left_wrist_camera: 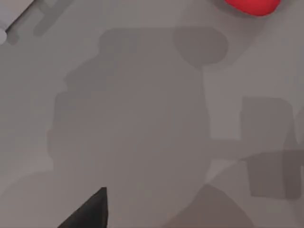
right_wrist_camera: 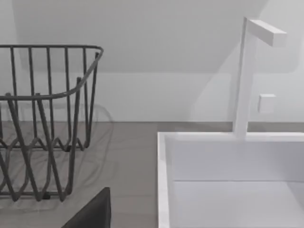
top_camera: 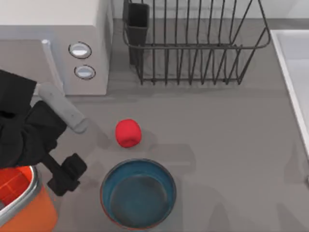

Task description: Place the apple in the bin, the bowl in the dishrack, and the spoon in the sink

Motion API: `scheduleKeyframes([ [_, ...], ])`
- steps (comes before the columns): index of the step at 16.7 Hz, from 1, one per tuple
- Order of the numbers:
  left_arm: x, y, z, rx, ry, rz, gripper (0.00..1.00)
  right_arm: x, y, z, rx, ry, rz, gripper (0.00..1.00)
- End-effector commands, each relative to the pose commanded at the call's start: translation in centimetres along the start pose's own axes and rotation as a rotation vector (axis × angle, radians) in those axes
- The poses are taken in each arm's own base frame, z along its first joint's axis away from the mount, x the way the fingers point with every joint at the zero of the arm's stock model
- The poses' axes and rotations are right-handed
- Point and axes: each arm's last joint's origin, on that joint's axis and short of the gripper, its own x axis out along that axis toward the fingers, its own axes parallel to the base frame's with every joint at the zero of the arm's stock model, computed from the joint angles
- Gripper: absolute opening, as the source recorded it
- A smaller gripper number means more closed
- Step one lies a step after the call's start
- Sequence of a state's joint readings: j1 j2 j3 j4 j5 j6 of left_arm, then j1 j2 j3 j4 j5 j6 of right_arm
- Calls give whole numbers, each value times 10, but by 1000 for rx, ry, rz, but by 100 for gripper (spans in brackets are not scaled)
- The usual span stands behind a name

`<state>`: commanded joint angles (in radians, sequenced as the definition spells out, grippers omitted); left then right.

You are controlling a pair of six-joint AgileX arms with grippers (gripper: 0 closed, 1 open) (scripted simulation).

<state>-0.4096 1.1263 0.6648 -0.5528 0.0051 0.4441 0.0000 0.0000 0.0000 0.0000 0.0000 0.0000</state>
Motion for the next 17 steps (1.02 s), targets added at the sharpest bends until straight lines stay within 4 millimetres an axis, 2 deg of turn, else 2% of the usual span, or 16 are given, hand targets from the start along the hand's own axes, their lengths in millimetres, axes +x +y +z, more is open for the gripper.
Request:
scheduleKeyframes([
  [5, 57, -6, 64, 275, 320, -230, 100, 0, 0, 0, 0, 0, 0, 100],
  [11, 113, -6, 125, 441, 477, -359, 100, 0, 0, 0, 0, 0, 0, 100],
  [14, 126, 3, 149, 460, 482, -366, 100, 0, 0, 0, 0, 0, 0, 100],
  [17, 129, 15, 166, 456, 462, -351, 100, 0, 0, 0, 0, 0, 0, 100],
])
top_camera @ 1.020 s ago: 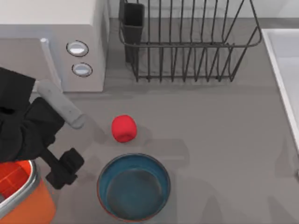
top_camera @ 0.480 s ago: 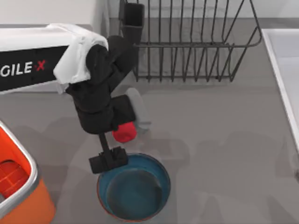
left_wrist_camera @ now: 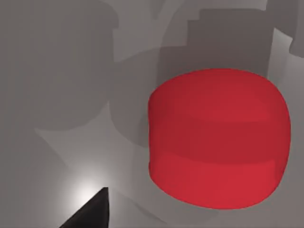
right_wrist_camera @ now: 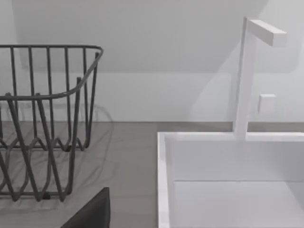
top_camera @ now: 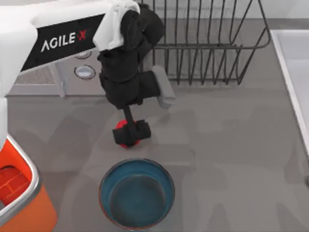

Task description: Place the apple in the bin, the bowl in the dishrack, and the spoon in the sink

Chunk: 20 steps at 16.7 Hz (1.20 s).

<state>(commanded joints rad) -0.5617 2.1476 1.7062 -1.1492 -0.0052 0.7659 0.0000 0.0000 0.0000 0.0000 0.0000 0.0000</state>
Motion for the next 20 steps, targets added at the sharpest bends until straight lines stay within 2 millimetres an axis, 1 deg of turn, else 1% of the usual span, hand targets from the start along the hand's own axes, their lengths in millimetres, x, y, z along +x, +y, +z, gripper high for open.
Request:
scheduleKeyframes([
  [3, -4, 7, 2, -7, -10, 10, 100, 0, 0, 0, 0, 0, 0, 100],
  [9, -4, 6, 3, -4, -12, 12, 100, 0, 0, 0, 0, 0, 0, 100],
  [11, 9, 7, 3, -8, -8, 8, 100, 0, 0, 0, 0, 0, 0, 100],
  [16, 58, 9, 4, -8, -14, 14, 100, 0, 0, 0, 0, 0, 0, 100],
  [17, 64, 8, 3, -7, -11, 11, 100, 0, 0, 0, 0, 0, 0, 100],
  [20, 66, 8, 3, -7, -10, 11, 100, 0, 0, 0, 0, 0, 0, 100],
])
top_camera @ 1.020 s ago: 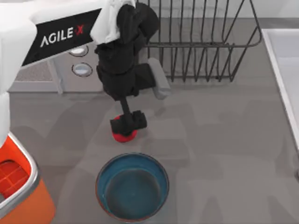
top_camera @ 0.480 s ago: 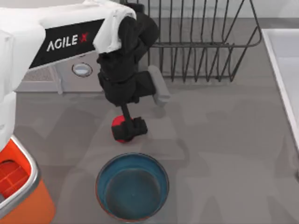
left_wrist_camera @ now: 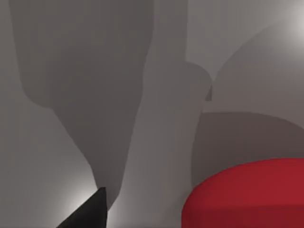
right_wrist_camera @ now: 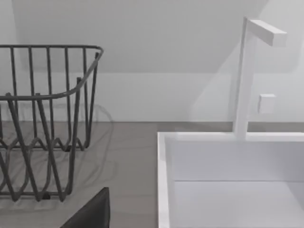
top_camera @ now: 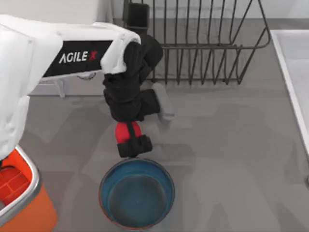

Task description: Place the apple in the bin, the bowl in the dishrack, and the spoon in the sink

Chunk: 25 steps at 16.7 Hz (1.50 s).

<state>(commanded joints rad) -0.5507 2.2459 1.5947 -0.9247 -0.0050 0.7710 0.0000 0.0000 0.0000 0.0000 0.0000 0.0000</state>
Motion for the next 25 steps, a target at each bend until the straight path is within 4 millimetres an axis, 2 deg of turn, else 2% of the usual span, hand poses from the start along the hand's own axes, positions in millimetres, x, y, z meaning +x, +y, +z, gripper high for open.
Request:
scheduleKeyframes([
  [1, 0, 0, 0, 0, 0, 0, 100, 0, 0, 0, 0, 0, 0, 100],
  [14, 0, 0, 0, 0, 0, 0, 2, 0, 0, 0, 0, 0, 0, 100],
  [22, 0, 0, 0, 0, 0, 0, 0, 0, 0, 0, 0, 0, 0, 100],
  [25, -12, -1, 1, -3, -13, -3, 0, 0, 0, 0, 0, 0, 0, 100],
])
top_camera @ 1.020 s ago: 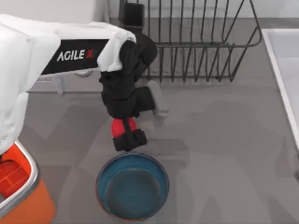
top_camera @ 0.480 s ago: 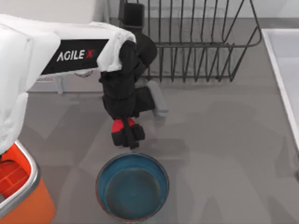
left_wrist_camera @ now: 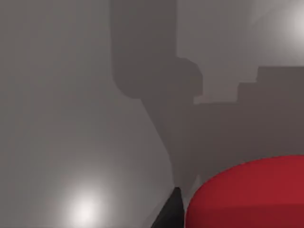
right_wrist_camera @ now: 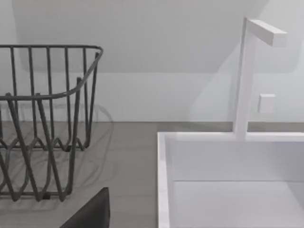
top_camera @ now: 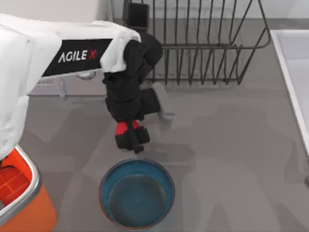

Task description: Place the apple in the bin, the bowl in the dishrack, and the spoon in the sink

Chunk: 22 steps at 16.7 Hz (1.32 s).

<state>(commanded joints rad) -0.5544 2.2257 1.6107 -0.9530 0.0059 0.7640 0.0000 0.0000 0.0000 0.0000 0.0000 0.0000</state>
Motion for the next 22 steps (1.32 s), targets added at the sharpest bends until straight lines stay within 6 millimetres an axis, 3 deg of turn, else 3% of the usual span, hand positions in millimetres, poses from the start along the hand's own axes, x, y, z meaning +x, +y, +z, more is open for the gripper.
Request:
scheduleKeyframes([
  [9, -92, -1, 0, 2, 2, -2, 0, 0, 0, 0, 0, 0, 0, 100],
  [17, -96, 0, -4, -34, 5, -3, 0, 0, 0, 0, 0, 0, 0, 100],
  [22, -113, -3, -30, -330, 16, -8, 0, 0, 0, 0, 0, 0, 0, 100],
])
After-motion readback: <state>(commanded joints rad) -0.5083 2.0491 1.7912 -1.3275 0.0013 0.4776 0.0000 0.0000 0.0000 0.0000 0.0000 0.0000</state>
